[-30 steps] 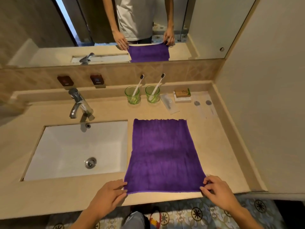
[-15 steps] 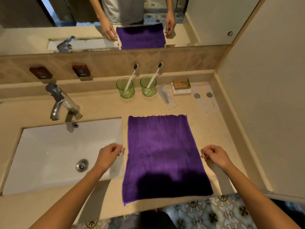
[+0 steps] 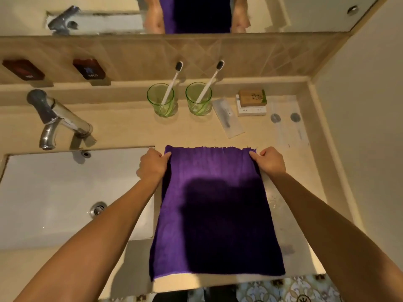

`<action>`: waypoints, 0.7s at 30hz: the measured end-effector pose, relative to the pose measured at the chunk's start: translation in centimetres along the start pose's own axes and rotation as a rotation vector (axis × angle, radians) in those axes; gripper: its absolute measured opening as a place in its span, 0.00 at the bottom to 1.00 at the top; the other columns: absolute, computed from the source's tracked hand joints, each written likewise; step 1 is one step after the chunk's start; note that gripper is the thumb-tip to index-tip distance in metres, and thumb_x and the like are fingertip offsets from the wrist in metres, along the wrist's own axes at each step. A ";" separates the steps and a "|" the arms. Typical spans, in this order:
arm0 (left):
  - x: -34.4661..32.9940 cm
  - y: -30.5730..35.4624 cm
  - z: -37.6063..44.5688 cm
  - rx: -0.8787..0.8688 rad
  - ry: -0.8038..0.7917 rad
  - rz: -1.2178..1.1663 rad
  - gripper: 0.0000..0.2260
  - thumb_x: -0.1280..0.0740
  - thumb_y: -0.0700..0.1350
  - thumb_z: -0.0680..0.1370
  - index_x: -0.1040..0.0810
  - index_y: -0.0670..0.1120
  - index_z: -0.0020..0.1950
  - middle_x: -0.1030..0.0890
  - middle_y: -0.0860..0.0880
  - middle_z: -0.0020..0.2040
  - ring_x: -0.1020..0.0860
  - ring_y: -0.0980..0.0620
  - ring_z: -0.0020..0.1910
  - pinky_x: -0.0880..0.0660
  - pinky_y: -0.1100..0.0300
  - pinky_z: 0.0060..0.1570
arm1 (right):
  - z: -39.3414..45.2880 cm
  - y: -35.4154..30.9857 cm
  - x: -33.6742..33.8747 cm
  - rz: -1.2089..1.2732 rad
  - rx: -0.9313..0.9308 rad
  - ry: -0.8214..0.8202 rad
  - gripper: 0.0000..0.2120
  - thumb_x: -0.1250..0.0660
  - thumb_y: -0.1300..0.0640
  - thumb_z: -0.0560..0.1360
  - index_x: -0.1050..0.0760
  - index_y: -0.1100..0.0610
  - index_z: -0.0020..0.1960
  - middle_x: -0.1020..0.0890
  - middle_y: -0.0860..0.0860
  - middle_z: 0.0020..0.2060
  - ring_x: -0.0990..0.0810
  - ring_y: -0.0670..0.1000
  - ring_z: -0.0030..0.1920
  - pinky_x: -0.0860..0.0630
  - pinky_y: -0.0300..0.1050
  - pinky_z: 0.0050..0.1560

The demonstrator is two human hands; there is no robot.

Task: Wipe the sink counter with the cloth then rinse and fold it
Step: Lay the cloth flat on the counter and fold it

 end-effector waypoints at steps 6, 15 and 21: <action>-0.9 2.4 -0.9 0.019 0.001 0.120 0.19 0.42 0.54 0.85 0.24 0.39 0.63 0.26 0.38 0.63 0.23 0.37 0.58 0.27 0.45 0.56 | 0.9 -1.6 0.5 -0.205 0.117 -0.055 0.11 0.37 0.51 0.82 0.27 0.60 0.51 0.21 0.58 0.47 0.23 0.60 0.50 0.29 0.48 0.47; 0.9 1.8 -0.7 -0.257 0.202 0.234 0.08 0.49 0.48 0.86 0.40 0.46 0.50 0.22 0.42 0.44 0.26 0.41 0.41 0.34 0.49 0.44 | 2.4 -1.5 2.7 -0.285 0.132 0.049 0.12 0.43 0.52 0.85 0.33 0.62 0.57 0.25 0.59 0.43 0.26 0.59 0.42 0.29 0.52 0.43; 0.4 1.4 0.6 -0.262 0.179 0.157 0.16 0.47 0.56 0.85 0.31 0.44 0.54 0.21 0.43 0.50 0.22 0.41 0.46 0.30 0.48 0.45 | 2.4 -0.6 2.2 -0.245 0.176 0.122 0.16 0.42 0.43 0.83 0.32 0.56 0.53 0.23 0.56 0.41 0.24 0.59 0.42 0.29 0.50 0.44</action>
Point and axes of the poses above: each hand's wrist, its own z-axis towards the middle knuckle, its own x-axis out of the back of the hand, y = z × x, the point moved 1 cm from there along z, towards the middle knuckle
